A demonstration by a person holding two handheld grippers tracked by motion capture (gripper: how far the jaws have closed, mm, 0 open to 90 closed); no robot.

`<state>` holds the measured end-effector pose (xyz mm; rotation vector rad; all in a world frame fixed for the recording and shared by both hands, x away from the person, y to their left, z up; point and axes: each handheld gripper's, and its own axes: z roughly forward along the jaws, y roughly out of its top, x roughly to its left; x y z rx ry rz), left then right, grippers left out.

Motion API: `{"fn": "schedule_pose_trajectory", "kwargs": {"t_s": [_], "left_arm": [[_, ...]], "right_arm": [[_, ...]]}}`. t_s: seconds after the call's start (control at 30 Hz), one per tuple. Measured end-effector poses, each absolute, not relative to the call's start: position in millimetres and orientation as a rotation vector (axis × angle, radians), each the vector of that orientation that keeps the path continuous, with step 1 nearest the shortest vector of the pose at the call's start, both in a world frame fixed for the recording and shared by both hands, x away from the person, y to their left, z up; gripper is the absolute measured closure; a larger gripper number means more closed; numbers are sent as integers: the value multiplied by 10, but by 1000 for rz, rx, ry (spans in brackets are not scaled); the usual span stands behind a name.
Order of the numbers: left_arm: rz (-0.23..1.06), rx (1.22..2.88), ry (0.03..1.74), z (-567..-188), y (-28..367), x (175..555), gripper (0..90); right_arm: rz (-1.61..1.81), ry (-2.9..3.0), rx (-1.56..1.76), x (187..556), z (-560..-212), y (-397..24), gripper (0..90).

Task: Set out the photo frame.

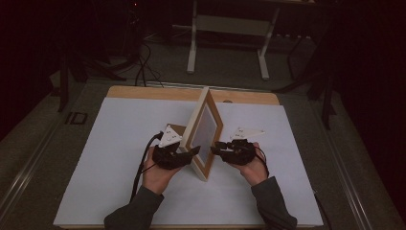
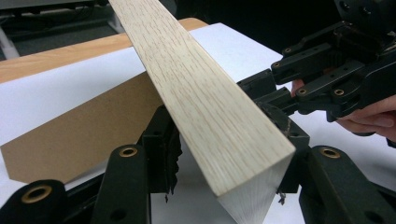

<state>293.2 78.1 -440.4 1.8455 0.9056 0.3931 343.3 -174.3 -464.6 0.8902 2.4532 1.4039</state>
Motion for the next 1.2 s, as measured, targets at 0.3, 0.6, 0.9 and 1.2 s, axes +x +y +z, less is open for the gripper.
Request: {"fn": "schedule_pose_trajectory", "kwargs": {"t_s": [0.3, 0.6, 0.9, 1.2], "left_arm": [[408, 1818, 972, -4389, 902, 2962, 607], [351, 1803, 995, -4384, 995, 3004, 637], [329, 1784, 989, -4397, 1095, 3063, 655], [358, 1775, 1017, -4397, 1169, 3092, 668]], "right_arm": [[1395, 2454, 893, 3436, -4647, -1748, 667], [1400, 2453, 896, 3444, -4653, -1754, 667], [1407, 2445, 892, 3438, -4630, -1762, 667], [1405, 2443, 897, 3439, -4635, -1764, 667]]}}
